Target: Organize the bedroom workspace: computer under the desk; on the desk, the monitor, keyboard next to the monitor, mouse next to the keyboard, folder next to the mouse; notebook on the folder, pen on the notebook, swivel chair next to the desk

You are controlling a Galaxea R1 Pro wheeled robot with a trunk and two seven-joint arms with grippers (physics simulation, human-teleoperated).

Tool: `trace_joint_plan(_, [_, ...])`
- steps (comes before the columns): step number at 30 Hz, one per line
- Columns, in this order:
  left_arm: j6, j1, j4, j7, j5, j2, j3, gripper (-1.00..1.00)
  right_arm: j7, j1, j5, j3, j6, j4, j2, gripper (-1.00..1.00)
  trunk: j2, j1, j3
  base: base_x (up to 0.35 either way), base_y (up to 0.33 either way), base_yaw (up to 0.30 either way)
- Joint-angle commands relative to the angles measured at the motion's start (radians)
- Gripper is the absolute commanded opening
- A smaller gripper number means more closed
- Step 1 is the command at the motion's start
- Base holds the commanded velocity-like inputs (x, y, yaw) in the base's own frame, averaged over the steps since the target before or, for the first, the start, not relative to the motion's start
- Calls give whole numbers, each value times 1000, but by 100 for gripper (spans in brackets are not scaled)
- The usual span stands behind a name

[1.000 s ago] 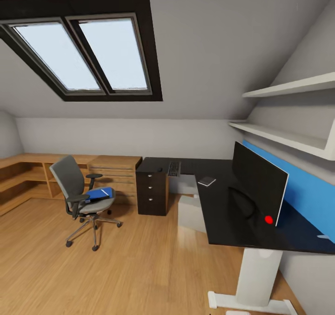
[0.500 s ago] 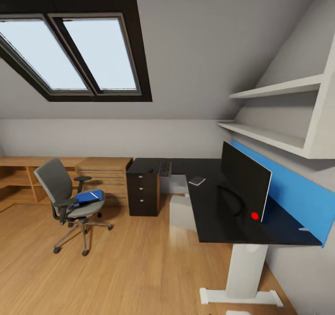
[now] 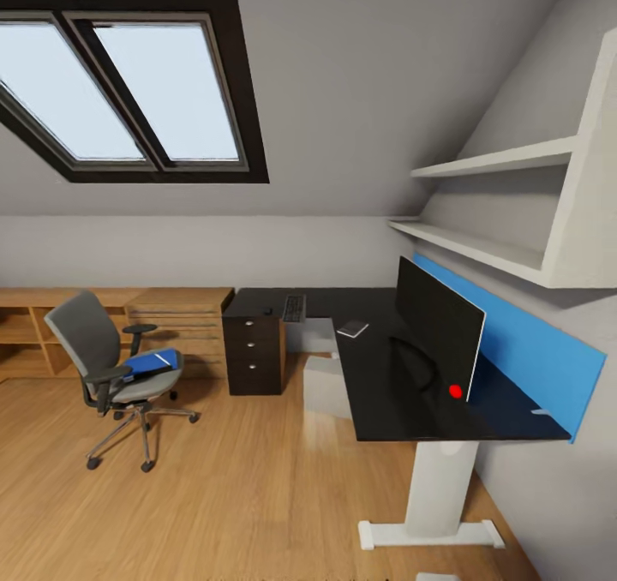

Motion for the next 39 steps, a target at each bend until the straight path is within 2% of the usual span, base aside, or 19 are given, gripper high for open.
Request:
trace_joint_plan(1, [0,0,1,-10,11,0,3,100,-3,0,7,-8,-3,1,0,100,7,-4,2,0,0,-23])
trace_joint_plan(4, [-1,0,1,-11,11,0,3,100,-2,0,6,-8,-3,1,0,100,28,-15,11,0,0,-72])
trace_joint_plan(15, [-6,0,1,-12,9,0,1,100,-1,0,6,-8,-3,1,0,100,28,-15,13,0,20,-219])
trace_joint_plan(21, [-6,0,1,-12,9,0,2,100,-1,0,7,-8,-3,0,0,100,28,-15,13,0,260,-177])
trace_joint_plan(31, [-7,0,1,-12,9,0,1,100,-1,0,6,-8,-3,0,0,100,28,-15,13,4,300,-22])
trace_joint_plan(39, [-7,0,1,-12,9,0,2,100,-2,0,6,-8,-3,0,0,100,28,-15,13,185,271,8])
